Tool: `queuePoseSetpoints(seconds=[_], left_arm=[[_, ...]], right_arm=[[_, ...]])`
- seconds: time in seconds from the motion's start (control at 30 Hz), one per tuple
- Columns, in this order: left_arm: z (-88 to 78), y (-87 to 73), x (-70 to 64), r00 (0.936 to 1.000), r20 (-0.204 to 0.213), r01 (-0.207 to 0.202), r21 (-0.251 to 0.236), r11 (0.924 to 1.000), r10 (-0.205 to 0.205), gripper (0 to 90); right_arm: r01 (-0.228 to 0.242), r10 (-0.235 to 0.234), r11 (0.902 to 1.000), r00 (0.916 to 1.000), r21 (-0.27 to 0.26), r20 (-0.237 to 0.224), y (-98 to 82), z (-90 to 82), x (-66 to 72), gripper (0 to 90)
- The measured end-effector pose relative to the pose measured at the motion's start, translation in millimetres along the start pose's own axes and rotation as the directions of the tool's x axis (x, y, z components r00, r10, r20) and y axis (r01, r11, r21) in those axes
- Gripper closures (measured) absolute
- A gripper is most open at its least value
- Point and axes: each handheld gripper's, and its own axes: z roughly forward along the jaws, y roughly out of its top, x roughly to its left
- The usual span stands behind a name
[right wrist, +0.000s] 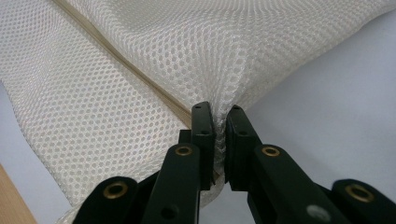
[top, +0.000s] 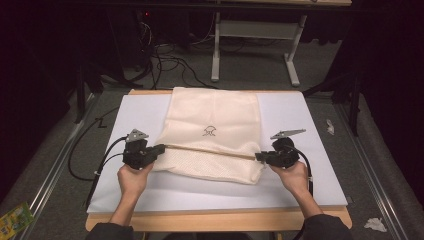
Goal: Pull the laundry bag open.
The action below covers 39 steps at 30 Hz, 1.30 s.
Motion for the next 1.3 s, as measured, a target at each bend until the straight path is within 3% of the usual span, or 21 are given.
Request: queuePoseSetpoints(seconds=[0.23, 0.3, 0.73, 0.8, 1.3], left_arm=[[-1.0, -0.8, 3.5, 0.9998, -0.019, 0.002, 0.005, 1.0000, -0.002, 87.2], [-2.2, -1.8, 6.7, 0.9998, -0.010, 0.018, 0.001, 0.9998, -0.018, 87.2], [-1.8, -1.8, 8.0, 0.9998, -0.016, 0.010, 0.010, 0.9999, -0.009, 87.2], [-1.6, -1.9, 9.5, 0.9992, -0.040, 0.005, 0.017, 0.9998, -0.005, 87.2], [-2.0, -1.5, 15.0, 0.9991, -0.038, 0.019, 0.021, 0.9996, -0.018, 87.3]], right_arm=[[0.008, -0.008, 1.0000, 1.0000, 0.003, 0.005, 0.4, 0.3, 0.1, 85.5], [-0.001, 0.001, 1.0000, 1.0000, 0.003, 0.003, -0.5, -0.5, -1.6, 85.5], [0.002, -0.002, 1.0000, 1.0000, 0.004, -0.002, 0.6, -0.5, -0.8, 85.4], [0.006, -0.006, 1.0000, 1.0000, 0.002, 0.000, 1.0, -0.8, -1.1, 85.5], [-0.006, 0.006, 0.9999, 1.0000, -0.008, -0.001, 2.6, -3.8, -5.5, 85.5]])
